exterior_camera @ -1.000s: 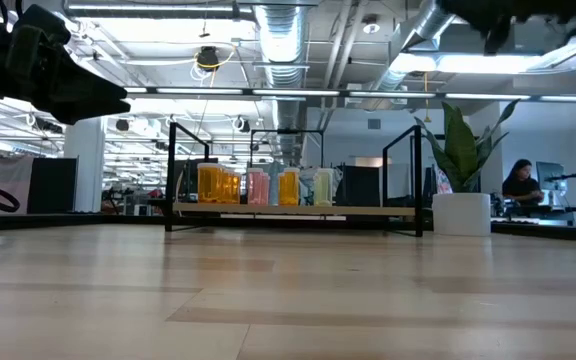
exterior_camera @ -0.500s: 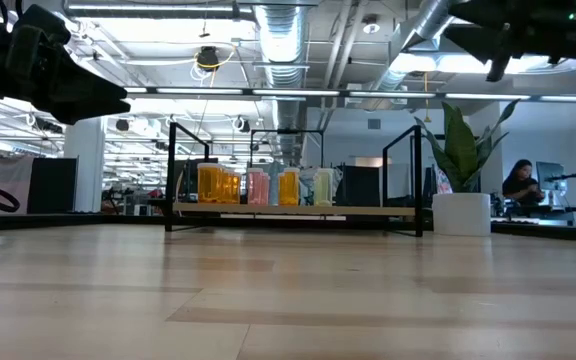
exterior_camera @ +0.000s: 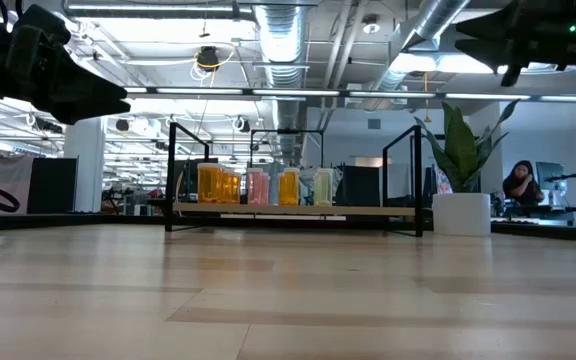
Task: Pick and place medicine bottles onto shelf by color
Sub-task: Return to Home Position
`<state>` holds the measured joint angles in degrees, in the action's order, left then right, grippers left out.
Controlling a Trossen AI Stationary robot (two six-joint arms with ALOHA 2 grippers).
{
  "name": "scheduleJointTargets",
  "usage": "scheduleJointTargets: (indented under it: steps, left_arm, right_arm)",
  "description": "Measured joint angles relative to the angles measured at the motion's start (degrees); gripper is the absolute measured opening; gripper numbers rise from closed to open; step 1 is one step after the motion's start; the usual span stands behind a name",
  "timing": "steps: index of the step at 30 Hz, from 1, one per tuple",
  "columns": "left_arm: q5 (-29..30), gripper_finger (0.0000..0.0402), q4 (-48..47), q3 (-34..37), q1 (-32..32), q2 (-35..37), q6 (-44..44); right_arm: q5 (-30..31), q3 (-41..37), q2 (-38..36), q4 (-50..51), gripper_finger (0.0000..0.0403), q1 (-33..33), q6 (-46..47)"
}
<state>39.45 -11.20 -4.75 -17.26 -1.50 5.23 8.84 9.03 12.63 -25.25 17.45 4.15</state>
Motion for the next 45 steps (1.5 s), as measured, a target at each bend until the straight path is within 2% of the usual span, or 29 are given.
scheduleJointTargets:
  steps: [4, 10, 25, 28, 35, 45]
  left_arm:
    - [-0.01, 0.0273, 0.0, 0.0, 0.0, 0.0, 0.0]
    - [0.01, 0.0273, 0.0, 0.0, -0.01, 0.0, 0.0]
    - [0.01, 0.0273, -0.02, 0.0, 0.0, 0.0, 0.02]
    - [0.02, 0.0273, -0.02, 0.0, 0.01, 0.0, 0.0]
    - [0.02, 0.0273, -0.02, 0.0, 0.01, 0.01, 0.02]
    - [0.02, 0.0273, -0.02, 0.0, -0.01, 0.02, 0.02]
  right_arm:
    - [-0.28, 0.01, -1.84, 1.18, 0.0225, 4.76, 0.4]
    - [-6.46, 0.01, -4.0, 2.91, 0.0225, 10.21, 0.47]
    - [-7.41, 0.05, -11.18, 18.3, 0.0225, 10.47, 3.36]
    - [-7.4, -0.43, -11.8, 17.15, 0.0225, 10.47, 3.37]
    - [-9.02, -8.51, -12.54, 4.77, 0.0225, 10.5, 6.62]
    - [-9.11, -8.56, -12.51, 9.09, 0.0225, 10.34, 5.04]
